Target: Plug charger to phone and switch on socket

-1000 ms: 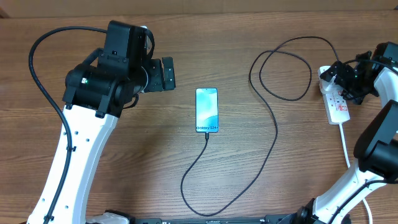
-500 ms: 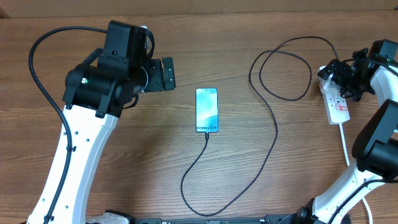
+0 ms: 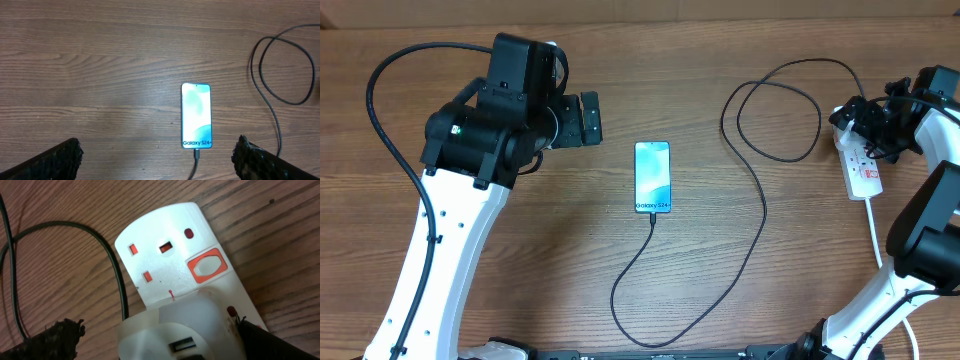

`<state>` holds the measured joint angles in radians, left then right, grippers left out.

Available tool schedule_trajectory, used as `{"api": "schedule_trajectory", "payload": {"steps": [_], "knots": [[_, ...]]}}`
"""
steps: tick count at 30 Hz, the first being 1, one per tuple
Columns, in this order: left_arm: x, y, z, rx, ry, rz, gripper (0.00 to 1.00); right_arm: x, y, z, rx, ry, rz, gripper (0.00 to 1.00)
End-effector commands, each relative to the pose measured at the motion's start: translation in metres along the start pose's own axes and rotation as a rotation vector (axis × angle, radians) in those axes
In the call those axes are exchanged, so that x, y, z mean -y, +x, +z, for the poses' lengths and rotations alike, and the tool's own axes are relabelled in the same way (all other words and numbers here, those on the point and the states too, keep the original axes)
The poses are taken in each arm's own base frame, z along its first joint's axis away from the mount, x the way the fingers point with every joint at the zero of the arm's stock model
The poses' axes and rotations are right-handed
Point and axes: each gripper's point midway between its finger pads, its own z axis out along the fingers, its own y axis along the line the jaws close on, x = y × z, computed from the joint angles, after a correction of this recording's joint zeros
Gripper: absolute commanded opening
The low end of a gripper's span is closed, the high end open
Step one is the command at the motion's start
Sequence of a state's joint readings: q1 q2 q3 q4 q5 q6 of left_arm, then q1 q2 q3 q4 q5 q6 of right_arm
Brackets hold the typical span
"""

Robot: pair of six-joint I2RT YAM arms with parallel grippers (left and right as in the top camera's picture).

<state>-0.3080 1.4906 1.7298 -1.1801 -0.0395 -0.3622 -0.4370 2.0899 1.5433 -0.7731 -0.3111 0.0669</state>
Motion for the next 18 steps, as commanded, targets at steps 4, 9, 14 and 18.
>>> {"api": "schedule_trajectory", "payload": {"steps": [4,9,14,18], "knots": [[0.001,-0.003,0.000,0.011,-0.006,0.024,1.00,-0.023,0.046,0.019,-0.156,-0.078,0.038,1.00],[0.001,-0.003,0.000,0.010,-0.006,0.024,1.00,-0.023,0.049,0.018,-0.168,-0.076,0.043,1.00],[0.001,-0.003,0.000,0.011,-0.006,0.024,1.00,-0.020,0.056,0.022,-0.183,-0.074,0.050,1.00],[0.001,-0.003,0.000,0.011,-0.006,0.024,1.00,-0.014,0.072,0.032,-0.206,-0.069,0.059,1.00]]}}
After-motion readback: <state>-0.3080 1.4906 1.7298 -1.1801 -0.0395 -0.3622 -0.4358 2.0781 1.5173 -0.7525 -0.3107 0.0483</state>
